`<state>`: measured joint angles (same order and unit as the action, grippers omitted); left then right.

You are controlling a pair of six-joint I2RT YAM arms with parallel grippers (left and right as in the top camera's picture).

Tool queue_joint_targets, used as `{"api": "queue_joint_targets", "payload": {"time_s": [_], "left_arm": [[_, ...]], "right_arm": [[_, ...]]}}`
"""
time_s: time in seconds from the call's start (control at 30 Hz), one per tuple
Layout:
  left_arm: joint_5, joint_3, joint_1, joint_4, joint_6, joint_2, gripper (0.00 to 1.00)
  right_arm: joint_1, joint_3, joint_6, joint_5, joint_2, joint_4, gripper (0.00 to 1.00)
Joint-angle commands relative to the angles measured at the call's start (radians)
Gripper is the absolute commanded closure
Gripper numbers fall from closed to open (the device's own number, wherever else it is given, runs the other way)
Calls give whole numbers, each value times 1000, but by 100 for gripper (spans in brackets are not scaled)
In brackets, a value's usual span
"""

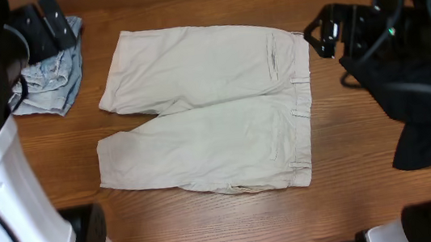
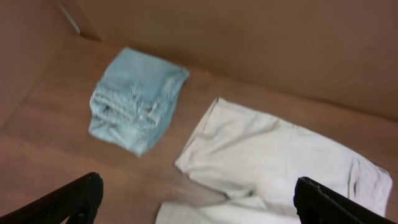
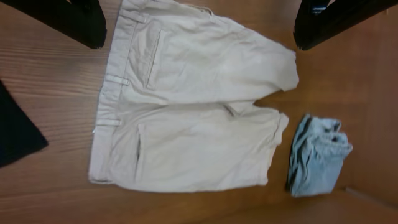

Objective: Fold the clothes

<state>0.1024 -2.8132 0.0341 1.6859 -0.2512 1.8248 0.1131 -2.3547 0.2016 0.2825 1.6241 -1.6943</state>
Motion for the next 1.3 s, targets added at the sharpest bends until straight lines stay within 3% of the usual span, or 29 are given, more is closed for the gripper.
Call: {"api": "queue_joint_targets", "payload": {"time_s": [0.0, 0.17, 0.3, 0.63, 0.83, 1.0, 1.27], "left_arm": [[-14, 207, -2, 3, -89, -131, 0], [66, 575, -2, 3, -245, -278, 0], [95, 843, -2, -2, -355, -332, 0], [0, 1368, -2, -259, -539, -484, 5], [-18, 1666, -2, -424, -722, -639, 14], [-65, 1883, -2, -603, -858, -680, 14], [-94, 2060, -2, -857, -991, -680, 11]], "right_arm": [[46, 49, 198, -145, -108, 0, 0], [151, 253, 486, -357, -256, 0, 0], [209, 504, 616, -447, -322, 1, 0], [224, 929, 666, -355, -310, 189, 0], [224, 969, 626, -322, -310, 270, 0], [224, 976, 610, -322, -310, 269, 0], [224, 1021, 653, -299, -306, 338, 0]]}}
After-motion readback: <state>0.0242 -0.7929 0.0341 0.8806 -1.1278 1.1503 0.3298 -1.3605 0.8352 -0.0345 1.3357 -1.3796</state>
